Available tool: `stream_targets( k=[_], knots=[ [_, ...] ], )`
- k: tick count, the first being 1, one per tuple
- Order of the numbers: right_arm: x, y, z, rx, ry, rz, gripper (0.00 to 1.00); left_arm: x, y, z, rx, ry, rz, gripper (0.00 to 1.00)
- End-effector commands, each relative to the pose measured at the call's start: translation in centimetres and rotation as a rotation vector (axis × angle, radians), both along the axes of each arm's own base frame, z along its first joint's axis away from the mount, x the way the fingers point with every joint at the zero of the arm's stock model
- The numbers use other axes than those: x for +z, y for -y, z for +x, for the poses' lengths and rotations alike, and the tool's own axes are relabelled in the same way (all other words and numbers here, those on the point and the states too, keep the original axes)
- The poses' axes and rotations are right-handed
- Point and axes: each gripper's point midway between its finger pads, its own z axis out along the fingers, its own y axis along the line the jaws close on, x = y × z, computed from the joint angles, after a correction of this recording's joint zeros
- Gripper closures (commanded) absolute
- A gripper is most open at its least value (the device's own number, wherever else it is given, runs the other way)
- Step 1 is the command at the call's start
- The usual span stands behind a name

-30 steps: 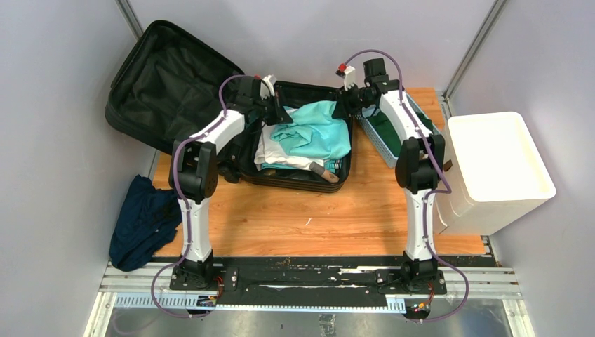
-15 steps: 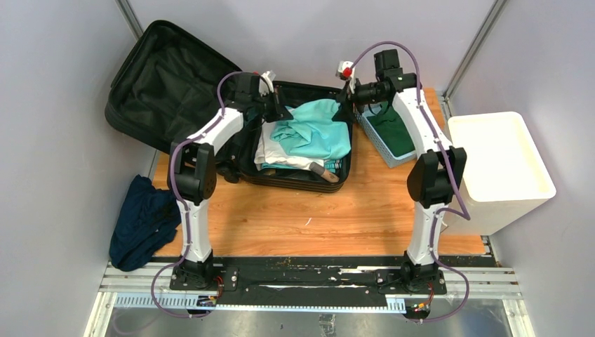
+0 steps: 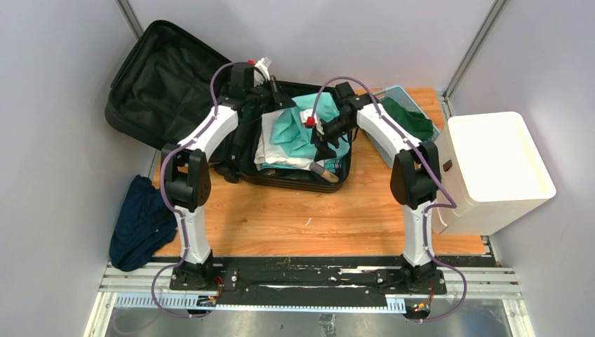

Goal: Open, take out, and arrange the luggage
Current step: Pick up the clothes from the luggage.

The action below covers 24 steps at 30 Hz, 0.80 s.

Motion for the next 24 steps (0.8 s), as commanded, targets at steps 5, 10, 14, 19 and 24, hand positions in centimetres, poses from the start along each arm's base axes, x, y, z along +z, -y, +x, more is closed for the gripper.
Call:
stream_targets(
  k=[5,10,14,19,24],
  knots=[
    [-3.7,0.7,0.9,-0.022,0.041,-0.118,0.40,5.3,0.1,-0.8,-0.015,0.070,-0.089,1.00],
    [-4.3,0.6,1.4,-0.046,0.066,-0.130,0.46,6.2,0.6,-0.9,-0.017,0.058,-0.143,1.00],
    [-4.5,0.5,2.0,-0.072,0.091,-0.136,0.62,7.4,0.8,-1.0,-0.012,0.060,-0.198,1.00],
    [-2.1,0.2,2.1,-0.110,0.077,-0.083,0.95,8.8,1.3,-1.3,-0.007,0.044,-0.240,1.00],
    [1.8,0.0,1.4,-0.153,0.038,0.034,1.00,11.2,2.7,-1.9,-0.016,0.040,-0.311,1.00]
  ],
)
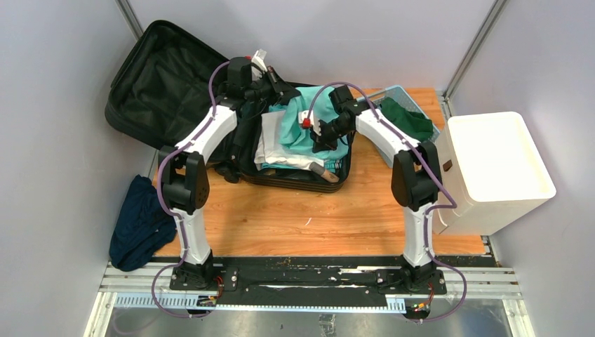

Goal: Open, take out, and arrange the luggage
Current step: Pick up the clothes from the luggage.

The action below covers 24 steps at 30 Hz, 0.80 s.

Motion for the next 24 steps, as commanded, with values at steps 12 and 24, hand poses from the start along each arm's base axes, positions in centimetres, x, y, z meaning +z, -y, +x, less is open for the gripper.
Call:
stream_targets(
  k=[12,24],
  knots=[
    [4.3,0.2,-3.2,-0.055,-0.067,0.168,1.00,6.1,2.4,-1.9,0.085,-0.065,-0.266,1.00],
    [0.0,1.0,-6.6,-0.011,-0.134,0.127,1.00,-6.8,-1.6,-4.3,0.297,-0.322,-0.154,0.99]
  ],
)
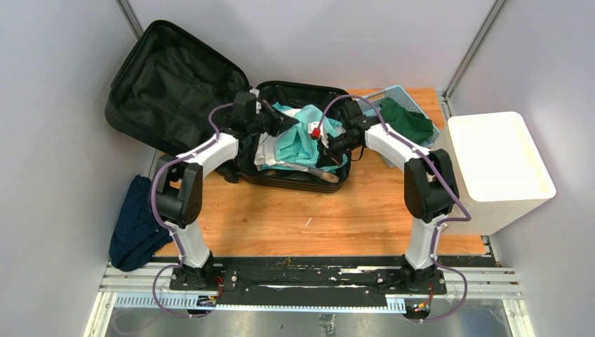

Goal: Open, take out, and arrange the luggage
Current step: Pick up the clothes from the luggage.

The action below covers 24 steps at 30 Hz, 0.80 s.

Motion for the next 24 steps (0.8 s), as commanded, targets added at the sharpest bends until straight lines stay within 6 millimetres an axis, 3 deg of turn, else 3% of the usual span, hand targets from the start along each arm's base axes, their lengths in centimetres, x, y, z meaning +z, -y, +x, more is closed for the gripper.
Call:
stream_targets(
  k=[1,5,8,12,17,24],
  knots=[
    [0.3,0.0,-1.6,0.038,-0.006,0.021,1.00,-1.7,-1.9,-0.3,0.099,-0.038,0.025,0.99],
    [0.5,-0.1,-1.7,0.036,-0.010,0.028,1.00,-5.2,-3.3,-0.9,0.156,-0.111,0.067,0.97],
    [0.4,-0.2,-1.1,0.006,-0.015,0.018,0.99,-6.7,-4.7,-0.9,0.192,-0.132,0.132,0.89],
    [0.3,-0.4,-0.4,-0.026,-0.019,0.007,0.98,-6.3,-5.9,-0.5,0.176,-0.102,0.275,0.76],
    [0.6,-0.9,-0.6,-0.021,-0.029,0.023,0.98,-4.5,-7.0,-0.4,0.115,-0.050,0.444,0.55],
    [1.1,-1.3,-1.0,-0.014,-0.045,0.038,0.94,-4.5,-7.9,-4.5,-0.059,-0.039,0.585,0.39]
  ],
)
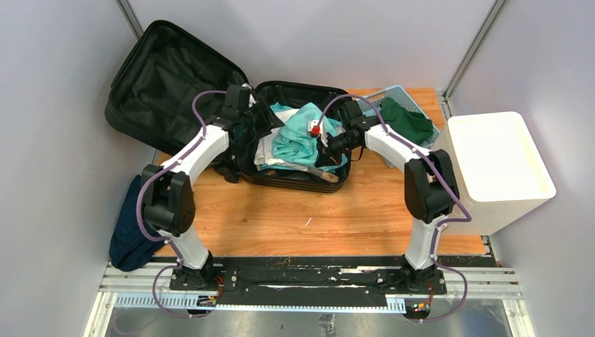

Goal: Open, take out, and arrange the luggage
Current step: Pick up the clothes from the luggage.

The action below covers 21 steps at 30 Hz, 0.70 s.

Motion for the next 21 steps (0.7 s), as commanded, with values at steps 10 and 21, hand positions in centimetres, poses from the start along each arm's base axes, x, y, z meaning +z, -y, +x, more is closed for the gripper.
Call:
stream_targets(
  k=[10,21],
  knots=[
    [8.8,-2.6,-0.4,-0.015,-0.123,0.150,0.50,0.5,1.1,-8.9,-0.175,-0.008,-0.133,0.25],
    [6.4,-5.9,7.7,-0.260,-0.104,0.047,0.43,-1.0,3.1,-8.1,-0.071,-0.022,-0.266,0.15]
  ],
)
